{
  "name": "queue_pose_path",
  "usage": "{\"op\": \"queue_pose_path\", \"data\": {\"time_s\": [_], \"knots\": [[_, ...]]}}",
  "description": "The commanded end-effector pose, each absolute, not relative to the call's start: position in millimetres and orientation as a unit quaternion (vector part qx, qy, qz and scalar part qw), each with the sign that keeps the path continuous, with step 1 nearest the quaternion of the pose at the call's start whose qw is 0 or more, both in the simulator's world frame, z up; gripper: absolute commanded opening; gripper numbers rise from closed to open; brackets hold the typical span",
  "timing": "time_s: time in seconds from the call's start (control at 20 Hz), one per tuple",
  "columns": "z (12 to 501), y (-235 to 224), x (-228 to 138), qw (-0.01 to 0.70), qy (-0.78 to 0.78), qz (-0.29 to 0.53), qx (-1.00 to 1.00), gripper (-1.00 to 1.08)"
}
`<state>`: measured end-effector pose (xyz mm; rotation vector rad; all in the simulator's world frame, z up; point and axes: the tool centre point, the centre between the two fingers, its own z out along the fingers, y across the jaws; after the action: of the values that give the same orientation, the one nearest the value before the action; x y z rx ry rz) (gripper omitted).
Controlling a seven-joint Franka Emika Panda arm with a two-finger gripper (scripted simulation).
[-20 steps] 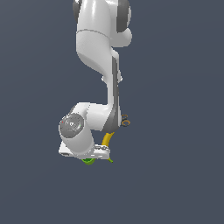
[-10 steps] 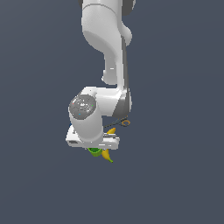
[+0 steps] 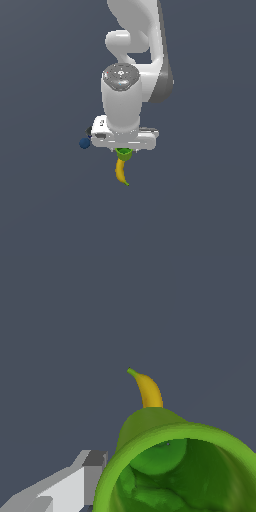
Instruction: Pick up a designated object from a clutter of objects.
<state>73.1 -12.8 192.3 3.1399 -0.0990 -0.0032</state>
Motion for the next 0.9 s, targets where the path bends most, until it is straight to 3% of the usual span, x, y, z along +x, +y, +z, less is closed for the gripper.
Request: {"op": "queue_pose_path", "data": {"time_s": [0.0,0.85], "knots": [[217.0,4.1,62.5,0.001,-0.031,0.000,1.000,-1.00],[381.8,118.7,-5.4,0.002,-0.032,0.000,1.000,-1.00]]}}
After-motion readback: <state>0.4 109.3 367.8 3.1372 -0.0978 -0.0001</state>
